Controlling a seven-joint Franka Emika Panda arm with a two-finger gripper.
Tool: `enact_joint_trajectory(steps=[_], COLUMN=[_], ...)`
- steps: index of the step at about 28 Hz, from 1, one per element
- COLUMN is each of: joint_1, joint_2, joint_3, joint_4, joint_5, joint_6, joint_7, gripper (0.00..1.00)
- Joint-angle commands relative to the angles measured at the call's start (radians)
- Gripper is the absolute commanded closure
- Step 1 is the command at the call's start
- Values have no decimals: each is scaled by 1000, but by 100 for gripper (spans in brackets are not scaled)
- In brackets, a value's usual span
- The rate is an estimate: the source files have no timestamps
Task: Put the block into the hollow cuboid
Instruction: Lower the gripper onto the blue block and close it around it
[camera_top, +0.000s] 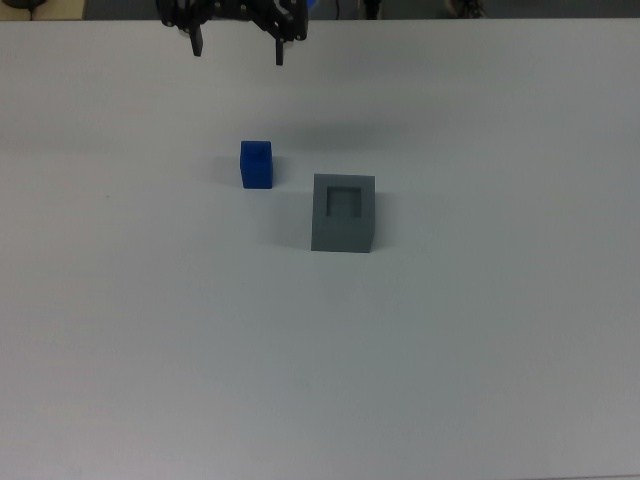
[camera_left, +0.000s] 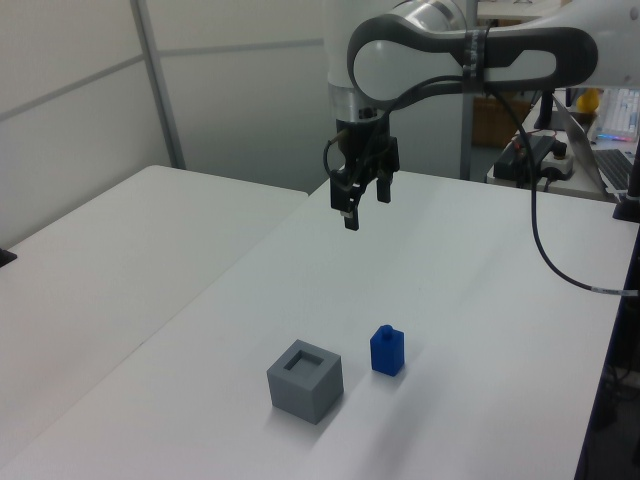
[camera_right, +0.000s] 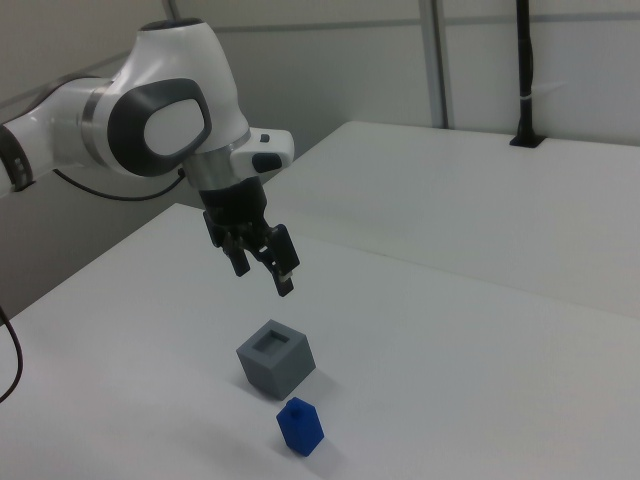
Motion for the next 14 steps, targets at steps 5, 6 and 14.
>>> enact_joint_trajectory(steps=[5, 6, 14], joint_1=[0, 0, -1], joint_2=[-35, -38, -41], joint_3=[0, 0, 0], joint_4=[-260, -281, -449], joint_5=[1, -1, -28], joint_6=[242, 250, 343], joint_7=[-136, -148, -171], gripper=[0, 0, 0])
